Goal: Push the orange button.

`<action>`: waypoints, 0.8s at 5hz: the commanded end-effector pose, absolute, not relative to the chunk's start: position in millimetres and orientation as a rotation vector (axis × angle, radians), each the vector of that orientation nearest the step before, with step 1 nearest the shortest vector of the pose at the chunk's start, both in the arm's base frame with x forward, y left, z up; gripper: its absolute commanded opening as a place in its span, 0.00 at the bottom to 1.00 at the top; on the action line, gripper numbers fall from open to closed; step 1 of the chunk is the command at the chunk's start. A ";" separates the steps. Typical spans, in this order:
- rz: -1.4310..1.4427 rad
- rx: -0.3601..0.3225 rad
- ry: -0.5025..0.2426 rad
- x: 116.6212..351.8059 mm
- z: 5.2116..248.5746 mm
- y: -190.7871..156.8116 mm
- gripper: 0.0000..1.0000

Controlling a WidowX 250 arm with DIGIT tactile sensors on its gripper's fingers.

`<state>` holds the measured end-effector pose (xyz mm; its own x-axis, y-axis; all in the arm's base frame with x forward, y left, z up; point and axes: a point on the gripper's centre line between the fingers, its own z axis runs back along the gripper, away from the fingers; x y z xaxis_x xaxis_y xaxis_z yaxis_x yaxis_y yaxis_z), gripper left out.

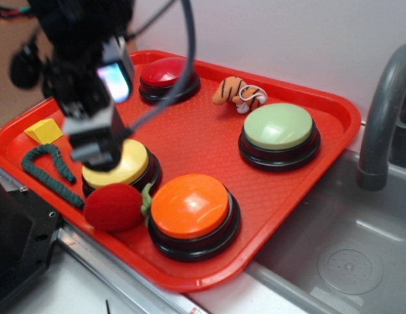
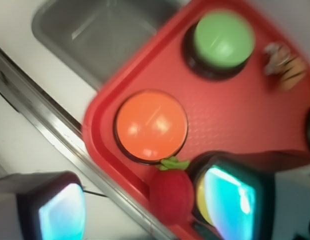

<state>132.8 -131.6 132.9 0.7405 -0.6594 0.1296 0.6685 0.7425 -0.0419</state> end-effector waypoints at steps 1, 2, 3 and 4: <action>-0.747 -0.138 -0.088 130.3 118.9 -132.1 1.00; -0.747 -0.138 -0.088 130.3 118.9 -132.1 1.00; -0.726 -0.089 -0.097 127.4 101.6 -127.6 1.00; -0.769 -0.067 -0.109 133.0 86.7 -139.0 1.00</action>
